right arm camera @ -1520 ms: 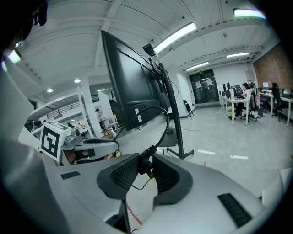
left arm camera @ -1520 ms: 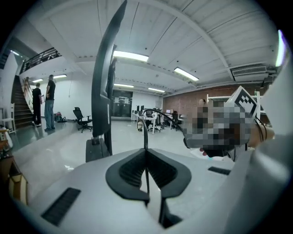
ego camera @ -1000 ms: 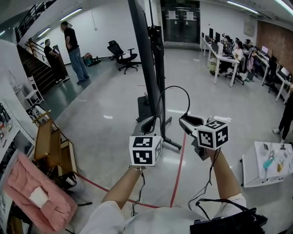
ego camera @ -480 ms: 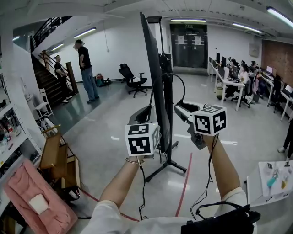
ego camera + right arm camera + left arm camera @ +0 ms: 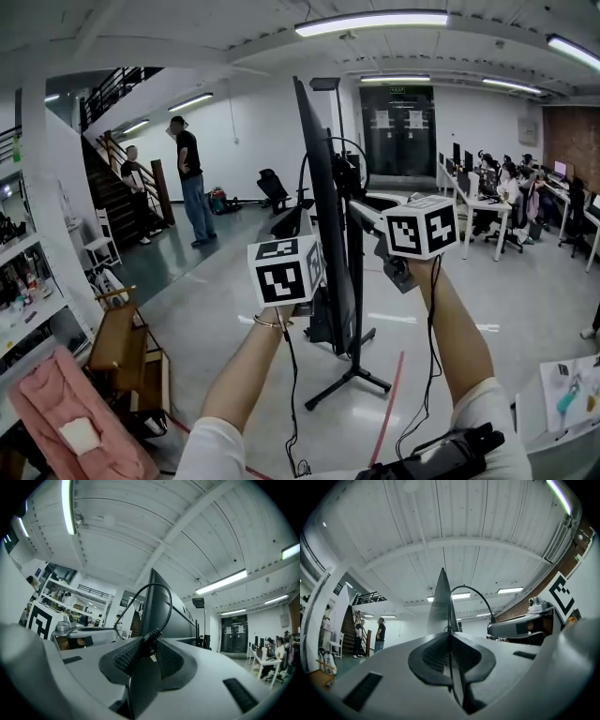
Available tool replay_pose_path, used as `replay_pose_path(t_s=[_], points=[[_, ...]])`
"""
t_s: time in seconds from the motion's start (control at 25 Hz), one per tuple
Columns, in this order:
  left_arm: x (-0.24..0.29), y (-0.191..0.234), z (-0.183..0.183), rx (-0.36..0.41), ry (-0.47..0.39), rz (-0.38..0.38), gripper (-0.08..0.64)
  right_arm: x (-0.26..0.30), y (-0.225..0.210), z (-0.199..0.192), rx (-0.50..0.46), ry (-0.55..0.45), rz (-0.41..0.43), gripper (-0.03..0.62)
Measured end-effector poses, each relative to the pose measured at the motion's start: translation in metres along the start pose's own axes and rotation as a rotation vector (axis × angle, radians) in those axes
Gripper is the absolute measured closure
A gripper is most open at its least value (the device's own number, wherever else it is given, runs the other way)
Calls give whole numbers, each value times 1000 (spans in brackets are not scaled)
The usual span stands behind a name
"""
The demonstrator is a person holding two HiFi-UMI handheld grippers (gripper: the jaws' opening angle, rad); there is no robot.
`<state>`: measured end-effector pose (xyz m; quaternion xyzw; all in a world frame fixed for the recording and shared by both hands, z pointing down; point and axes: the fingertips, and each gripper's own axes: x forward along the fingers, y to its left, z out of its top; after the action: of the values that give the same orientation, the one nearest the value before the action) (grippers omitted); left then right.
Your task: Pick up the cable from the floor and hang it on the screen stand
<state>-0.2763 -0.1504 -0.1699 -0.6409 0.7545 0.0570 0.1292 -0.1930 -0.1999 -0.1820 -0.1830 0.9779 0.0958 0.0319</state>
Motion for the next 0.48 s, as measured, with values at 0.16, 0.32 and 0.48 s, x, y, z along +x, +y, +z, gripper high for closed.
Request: replay_pose_path(t_s=[0.16, 0.32, 0.48], points=[[16, 13, 28, -1, -26, 23, 545, 15, -10, 32, -38, -21, -1, 494], [31, 20, 62, 21, -53, 56, 545, 25, -22, 65, -64, -46, 14, 492], [50, 32, 88, 31, -83, 97, 545, 40, -35, 88, -81, -71, 30, 494]])
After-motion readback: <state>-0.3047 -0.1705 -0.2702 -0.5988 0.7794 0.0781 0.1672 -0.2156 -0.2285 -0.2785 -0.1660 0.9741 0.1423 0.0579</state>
